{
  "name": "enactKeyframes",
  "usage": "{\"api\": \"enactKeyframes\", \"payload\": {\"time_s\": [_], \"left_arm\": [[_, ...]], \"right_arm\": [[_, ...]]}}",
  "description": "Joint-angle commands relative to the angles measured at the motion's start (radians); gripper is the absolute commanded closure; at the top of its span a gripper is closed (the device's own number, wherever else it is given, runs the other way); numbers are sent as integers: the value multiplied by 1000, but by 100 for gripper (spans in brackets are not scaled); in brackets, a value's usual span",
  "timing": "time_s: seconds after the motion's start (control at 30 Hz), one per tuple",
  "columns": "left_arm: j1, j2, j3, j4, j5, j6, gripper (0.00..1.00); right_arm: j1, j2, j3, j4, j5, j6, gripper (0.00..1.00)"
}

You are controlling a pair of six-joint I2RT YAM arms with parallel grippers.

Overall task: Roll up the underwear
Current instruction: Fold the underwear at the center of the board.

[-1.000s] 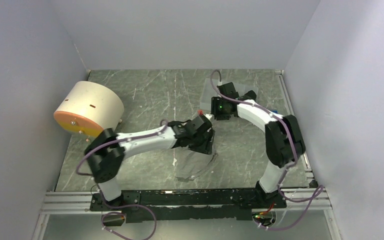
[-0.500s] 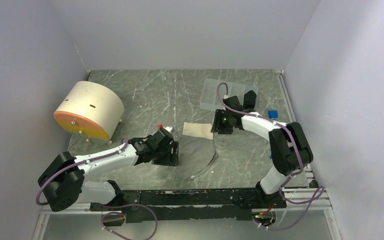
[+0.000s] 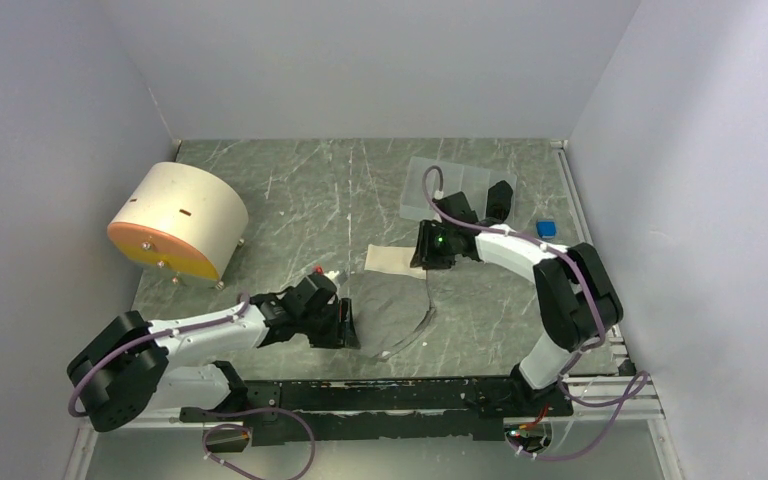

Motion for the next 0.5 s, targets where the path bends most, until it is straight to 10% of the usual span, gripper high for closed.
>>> {"api": "enactKeyframes", "payload": {"time_s": [0.0,0.47], "left_arm": [[-5,22,-26,100,73,-31,47],[-68,28,-99,157,34,-126,83]], "right_arm": [[57,-101,-21,11,-24,13,61],[229,93,185,65,40,18,82]]}}
